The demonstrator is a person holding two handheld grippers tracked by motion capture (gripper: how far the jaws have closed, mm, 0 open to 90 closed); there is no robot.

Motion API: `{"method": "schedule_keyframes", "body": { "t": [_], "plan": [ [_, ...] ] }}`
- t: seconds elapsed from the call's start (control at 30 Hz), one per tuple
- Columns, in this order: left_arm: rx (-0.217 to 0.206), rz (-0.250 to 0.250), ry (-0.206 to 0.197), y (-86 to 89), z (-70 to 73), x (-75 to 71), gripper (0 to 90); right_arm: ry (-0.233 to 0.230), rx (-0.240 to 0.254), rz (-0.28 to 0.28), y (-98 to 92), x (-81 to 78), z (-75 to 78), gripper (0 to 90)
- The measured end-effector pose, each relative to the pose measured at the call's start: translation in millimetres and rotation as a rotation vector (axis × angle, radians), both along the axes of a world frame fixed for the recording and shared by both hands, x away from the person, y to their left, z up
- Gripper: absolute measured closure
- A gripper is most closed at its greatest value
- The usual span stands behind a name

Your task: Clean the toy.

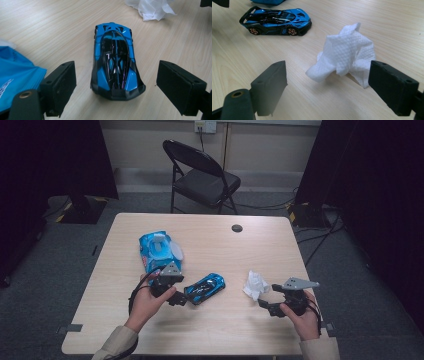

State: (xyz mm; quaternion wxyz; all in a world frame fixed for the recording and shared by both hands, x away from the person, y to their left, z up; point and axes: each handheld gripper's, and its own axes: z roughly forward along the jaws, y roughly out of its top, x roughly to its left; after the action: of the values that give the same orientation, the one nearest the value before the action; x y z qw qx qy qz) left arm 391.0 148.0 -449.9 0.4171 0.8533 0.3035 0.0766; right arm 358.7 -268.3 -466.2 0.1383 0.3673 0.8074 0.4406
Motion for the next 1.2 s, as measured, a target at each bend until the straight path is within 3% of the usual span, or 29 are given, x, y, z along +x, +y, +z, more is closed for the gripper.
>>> {"method": "schedule_keyframes", "body": {
  "t": [0.67, 0.9, 1.2],
  "plan": [
    [-0.006, 0.042, 0.002, 44.0, -14.3, -22.8, 15.9, 0.021, -0.030, 0.000, -20.9, -13.6, -9.2, 15.1],
    [0.011, 0.057, 0.016, 57.0, -23.1, -29.9, 15.9, 0.033, -0.070, 0.009, -23.1, -18.8, -18.8, 15.0],
    [0.088, 0.065, 0.018, 80.3, -39.4, -46.4, 16.1, 0.037, -0.084, 0.025, -23.6, -20.9, -26.0, 15.1]
  ]
}}
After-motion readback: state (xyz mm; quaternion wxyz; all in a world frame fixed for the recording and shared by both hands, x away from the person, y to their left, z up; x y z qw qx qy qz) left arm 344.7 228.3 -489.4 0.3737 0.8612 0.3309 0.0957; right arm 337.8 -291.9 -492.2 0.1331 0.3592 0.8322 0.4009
